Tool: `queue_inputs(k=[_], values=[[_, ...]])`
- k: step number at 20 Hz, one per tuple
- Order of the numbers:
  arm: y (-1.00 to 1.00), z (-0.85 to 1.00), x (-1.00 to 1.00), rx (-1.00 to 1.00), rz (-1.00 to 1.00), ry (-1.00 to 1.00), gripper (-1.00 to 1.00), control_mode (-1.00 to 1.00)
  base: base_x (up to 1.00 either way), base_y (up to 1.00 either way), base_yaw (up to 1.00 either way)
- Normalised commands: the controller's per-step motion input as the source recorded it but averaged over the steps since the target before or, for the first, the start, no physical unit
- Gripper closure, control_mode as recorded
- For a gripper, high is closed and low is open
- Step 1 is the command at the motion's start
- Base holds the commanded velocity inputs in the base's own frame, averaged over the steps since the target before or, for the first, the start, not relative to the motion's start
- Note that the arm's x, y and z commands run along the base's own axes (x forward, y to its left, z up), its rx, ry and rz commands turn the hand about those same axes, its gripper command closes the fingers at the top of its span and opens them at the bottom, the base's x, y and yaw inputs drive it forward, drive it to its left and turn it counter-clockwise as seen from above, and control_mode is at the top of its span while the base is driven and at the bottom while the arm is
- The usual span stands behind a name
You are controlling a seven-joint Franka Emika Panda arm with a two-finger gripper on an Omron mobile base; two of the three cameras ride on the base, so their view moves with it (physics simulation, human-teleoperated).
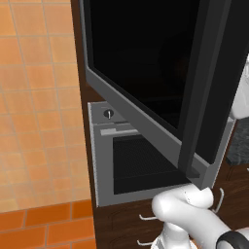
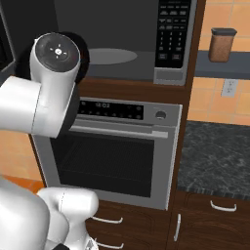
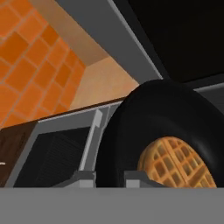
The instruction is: Open the microwave, place the bowl with waffle inside the microwave, then close the microwave door and turn it on.
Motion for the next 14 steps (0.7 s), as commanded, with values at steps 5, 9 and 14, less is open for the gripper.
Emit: queue_inputs(k=[5, 9, 14], values=[[0.0, -0.04, 0.62, 0.0, -0.06, 0.01, 1.0, -1.0, 0.0, 0.0, 0.0], [0.0, 0.0, 0.7, 0.0, -0.06, 0.0, 1.0, -1.0, 0.0, 0.0, 0.0], [0.0, 0.0, 0.67, 0.0, -0.08, 0.07, 1.0, -1.0, 0.0, 0.0, 0.0]])
